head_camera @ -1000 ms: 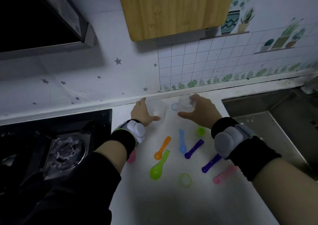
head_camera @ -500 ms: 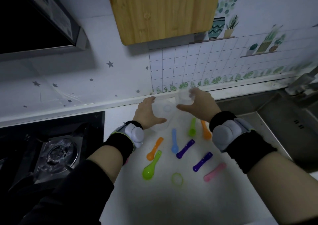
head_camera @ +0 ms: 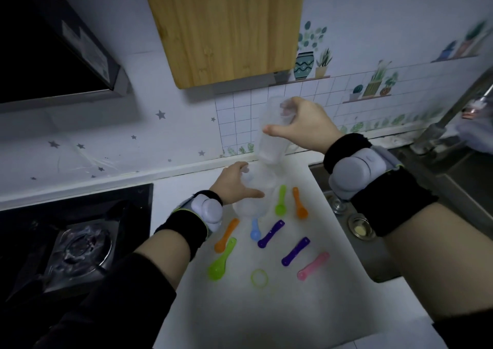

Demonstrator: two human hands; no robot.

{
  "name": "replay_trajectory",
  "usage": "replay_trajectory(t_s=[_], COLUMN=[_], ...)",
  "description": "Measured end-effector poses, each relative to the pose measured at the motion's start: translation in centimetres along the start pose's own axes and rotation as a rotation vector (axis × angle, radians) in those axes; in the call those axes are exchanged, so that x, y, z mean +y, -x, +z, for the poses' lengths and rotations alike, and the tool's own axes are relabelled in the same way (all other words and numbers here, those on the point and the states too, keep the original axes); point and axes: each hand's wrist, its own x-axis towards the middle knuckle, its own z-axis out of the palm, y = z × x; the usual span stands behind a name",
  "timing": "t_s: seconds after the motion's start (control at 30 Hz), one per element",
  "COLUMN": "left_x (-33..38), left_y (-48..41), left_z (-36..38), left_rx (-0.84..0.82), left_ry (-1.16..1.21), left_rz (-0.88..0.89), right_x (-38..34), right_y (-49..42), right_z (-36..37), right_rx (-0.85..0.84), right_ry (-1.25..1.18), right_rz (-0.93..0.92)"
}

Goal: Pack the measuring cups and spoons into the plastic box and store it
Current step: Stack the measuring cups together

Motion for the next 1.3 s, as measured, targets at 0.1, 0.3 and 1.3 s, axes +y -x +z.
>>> replay_trajectory(t_s=[0.1,0.3,1.3], left_x=[0.9,2.5,5.8], left_y=[0.3,0.6,2.1], left_z=[-0.3,-1.0,-1.5], left_rx=[0.01,0.009,0.036], left_ry=[0.127,0.218,0.229], left_rz=[0.015,0.097,0.223], right_x=[0.3,0.8,3.1], right_y=[0.7,1.7,4.3], right_z=[0.2,1.2,3.1], right_rx=[-0.069,-0.14,-0.293], right_ry=[0.01,0.02,-0.009], right_rz=[0.002,-0.001,0.042])
